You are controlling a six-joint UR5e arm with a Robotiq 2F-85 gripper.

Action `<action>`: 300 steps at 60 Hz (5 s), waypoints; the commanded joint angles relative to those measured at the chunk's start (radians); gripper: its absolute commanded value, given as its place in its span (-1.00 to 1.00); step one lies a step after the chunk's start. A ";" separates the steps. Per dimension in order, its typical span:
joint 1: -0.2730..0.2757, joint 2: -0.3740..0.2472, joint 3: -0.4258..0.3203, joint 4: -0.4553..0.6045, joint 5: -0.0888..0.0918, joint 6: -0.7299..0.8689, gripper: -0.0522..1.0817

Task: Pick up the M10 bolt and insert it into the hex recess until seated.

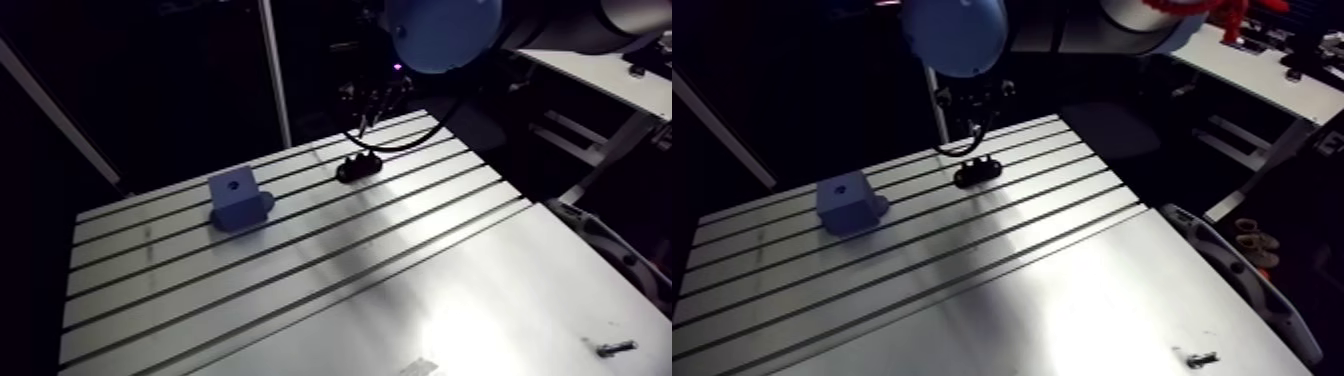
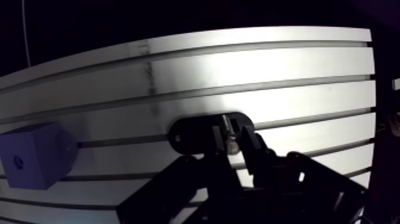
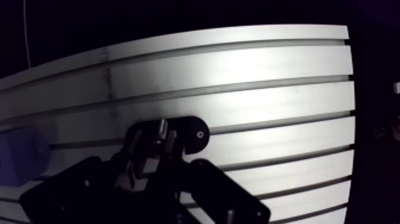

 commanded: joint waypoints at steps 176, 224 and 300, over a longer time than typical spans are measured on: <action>0.461 0.105 -0.384 0.595 -0.159 0.284 0.41; 0.455 0.103 -0.335 0.565 -0.158 0.285 0.48; 0.445 0.105 -0.319 0.558 -0.132 0.281 0.50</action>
